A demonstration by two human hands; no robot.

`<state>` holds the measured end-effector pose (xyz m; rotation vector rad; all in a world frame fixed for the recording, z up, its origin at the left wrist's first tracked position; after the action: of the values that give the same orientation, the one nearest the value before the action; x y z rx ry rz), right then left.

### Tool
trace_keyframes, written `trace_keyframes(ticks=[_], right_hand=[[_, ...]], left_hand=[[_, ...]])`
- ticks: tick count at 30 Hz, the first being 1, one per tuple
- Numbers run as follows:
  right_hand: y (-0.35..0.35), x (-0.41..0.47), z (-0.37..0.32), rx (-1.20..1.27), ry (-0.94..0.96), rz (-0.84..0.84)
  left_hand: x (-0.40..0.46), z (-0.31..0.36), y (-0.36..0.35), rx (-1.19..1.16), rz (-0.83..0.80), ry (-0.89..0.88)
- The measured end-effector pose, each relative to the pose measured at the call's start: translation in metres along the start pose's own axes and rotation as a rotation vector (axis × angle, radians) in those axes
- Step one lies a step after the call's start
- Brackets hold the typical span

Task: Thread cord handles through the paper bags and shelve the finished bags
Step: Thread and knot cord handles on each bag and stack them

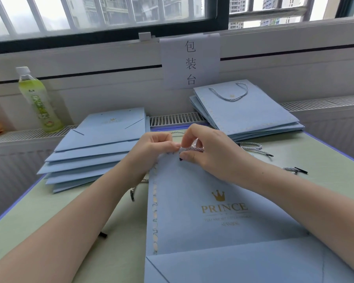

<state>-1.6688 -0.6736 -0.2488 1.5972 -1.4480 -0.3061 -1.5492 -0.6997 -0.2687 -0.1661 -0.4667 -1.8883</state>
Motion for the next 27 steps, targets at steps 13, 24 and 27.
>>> trace_keyframes(ticks=[13, 24, 27], right_hand=[[0.006, -0.001, -0.003, 0.048, 0.057, -0.014], [-0.001, 0.002, 0.004, -0.042, 0.082, -0.051], [-0.002, 0.000, -0.001, -0.052, 0.111, -0.070]], left_hand=[[-0.004, -0.003, -0.006, -0.067, -0.088, 0.116], [0.002, 0.001, -0.007, 0.152, -0.050, 0.027], [-0.002, 0.002, -0.008, 0.088, -0.059, 0.051]])
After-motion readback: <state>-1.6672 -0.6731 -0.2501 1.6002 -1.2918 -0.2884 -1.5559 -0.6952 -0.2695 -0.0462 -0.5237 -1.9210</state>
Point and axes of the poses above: each hand's wrist, its own x-axis towards the middle knuckle, its own y-axis out of the back of the hand, z = x × y, the point moved 7 cm from there along x, towards the middle knuckle, and after that the axes turned 10 degrees about -y, right-handed, at the moved point
